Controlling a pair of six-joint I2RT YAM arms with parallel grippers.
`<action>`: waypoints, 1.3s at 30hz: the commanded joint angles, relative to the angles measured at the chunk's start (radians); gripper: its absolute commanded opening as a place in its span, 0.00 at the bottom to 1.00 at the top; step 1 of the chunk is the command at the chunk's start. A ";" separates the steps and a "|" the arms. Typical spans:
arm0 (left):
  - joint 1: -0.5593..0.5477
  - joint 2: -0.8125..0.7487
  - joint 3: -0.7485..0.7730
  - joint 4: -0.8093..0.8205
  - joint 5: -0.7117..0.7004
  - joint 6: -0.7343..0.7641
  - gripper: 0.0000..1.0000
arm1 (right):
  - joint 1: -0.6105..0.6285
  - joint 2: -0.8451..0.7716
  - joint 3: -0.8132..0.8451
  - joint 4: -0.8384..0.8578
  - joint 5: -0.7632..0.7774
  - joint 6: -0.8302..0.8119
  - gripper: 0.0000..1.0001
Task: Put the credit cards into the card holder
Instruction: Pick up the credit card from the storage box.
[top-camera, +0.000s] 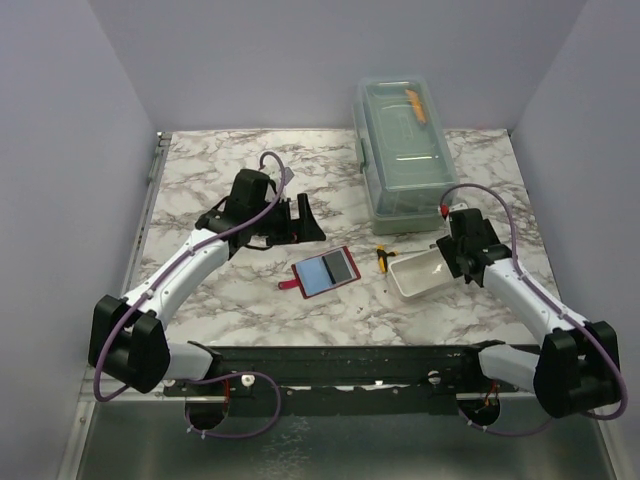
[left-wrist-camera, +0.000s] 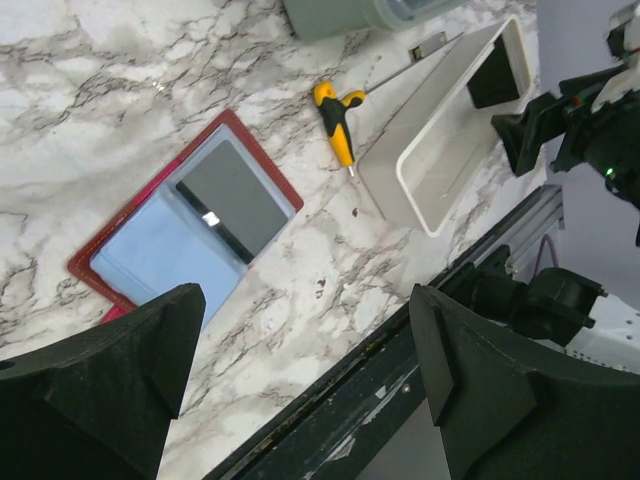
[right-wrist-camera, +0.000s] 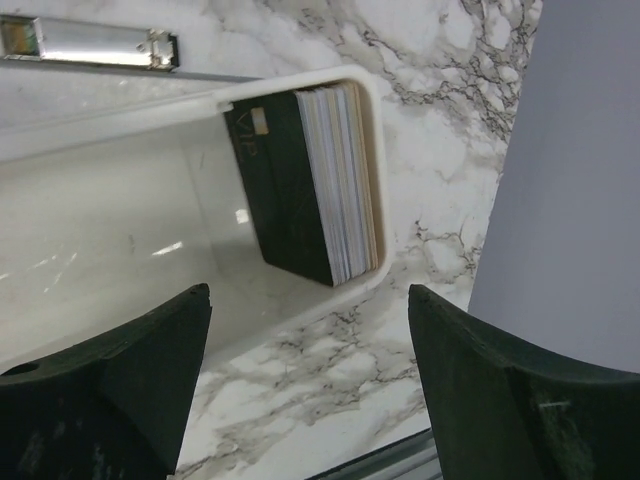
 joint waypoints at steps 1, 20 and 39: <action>0.002 -0.022 -0.044 -0.031 -0.049 0.055 0.91 | -0.057 0.060 0.007 0.191 0.012 -0.057 0.81; -0.019 -0.022 -0.049 -0.044 -0.052 0.074 0.91 | -0.091 0.258 -0.008 0.431 0.209 -0.183 0.52; -0.019 -0.022 -0.054 -0.042 -0.040 0.080 0.91 | -0.090 0.257 0.031 0.285 0.104 -0.109 0.08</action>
